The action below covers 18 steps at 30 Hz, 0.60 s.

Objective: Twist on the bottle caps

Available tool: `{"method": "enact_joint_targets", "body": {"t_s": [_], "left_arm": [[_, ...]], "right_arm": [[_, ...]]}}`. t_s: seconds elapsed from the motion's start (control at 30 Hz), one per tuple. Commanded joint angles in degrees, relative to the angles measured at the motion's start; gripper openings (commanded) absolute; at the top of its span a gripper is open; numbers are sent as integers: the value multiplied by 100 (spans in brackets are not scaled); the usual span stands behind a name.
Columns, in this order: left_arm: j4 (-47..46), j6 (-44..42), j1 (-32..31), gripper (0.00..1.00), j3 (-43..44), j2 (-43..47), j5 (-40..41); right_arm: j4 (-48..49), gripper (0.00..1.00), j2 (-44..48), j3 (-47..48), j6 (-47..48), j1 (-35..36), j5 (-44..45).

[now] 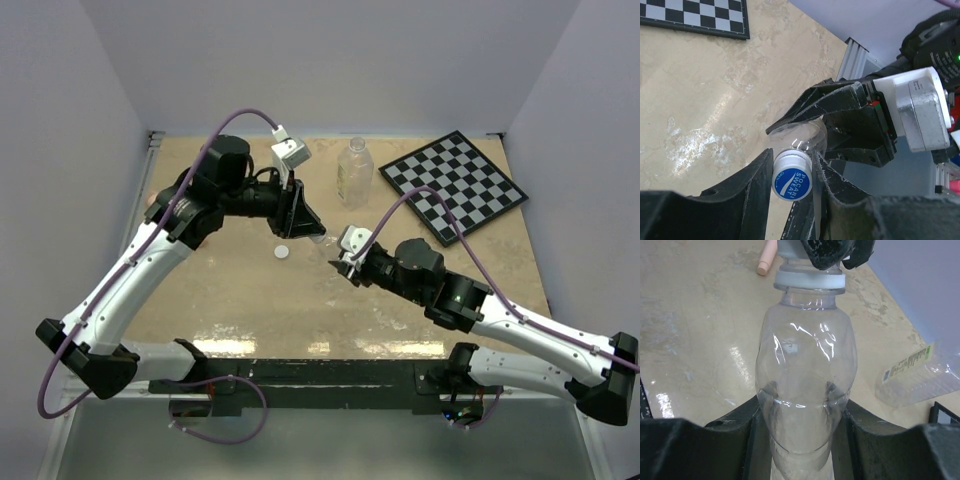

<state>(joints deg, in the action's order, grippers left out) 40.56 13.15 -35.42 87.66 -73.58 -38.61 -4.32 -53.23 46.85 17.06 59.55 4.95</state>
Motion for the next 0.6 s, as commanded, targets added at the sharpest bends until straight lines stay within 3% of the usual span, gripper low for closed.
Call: {"method": "enact_joint_targets", "body": {"t_s": [0.0,0.27,0.4,0.57], "left_arm": [[110,-1058,-176,18,32,107,-629],[-56,-2833,-167,10,-424,379,-1684],[48,-3650,-167,1,-530,476,-1816],[540,-4758,-167,0,-513,432,-2089]], "right_arm": [[19,0,102,491,-115,4,-871],[-192,0,190,711,-185,-92,-1839],[-245,0,191,799,-256,-172,-2138],[-289,0,76,852,-291,-233,-2296]]}}
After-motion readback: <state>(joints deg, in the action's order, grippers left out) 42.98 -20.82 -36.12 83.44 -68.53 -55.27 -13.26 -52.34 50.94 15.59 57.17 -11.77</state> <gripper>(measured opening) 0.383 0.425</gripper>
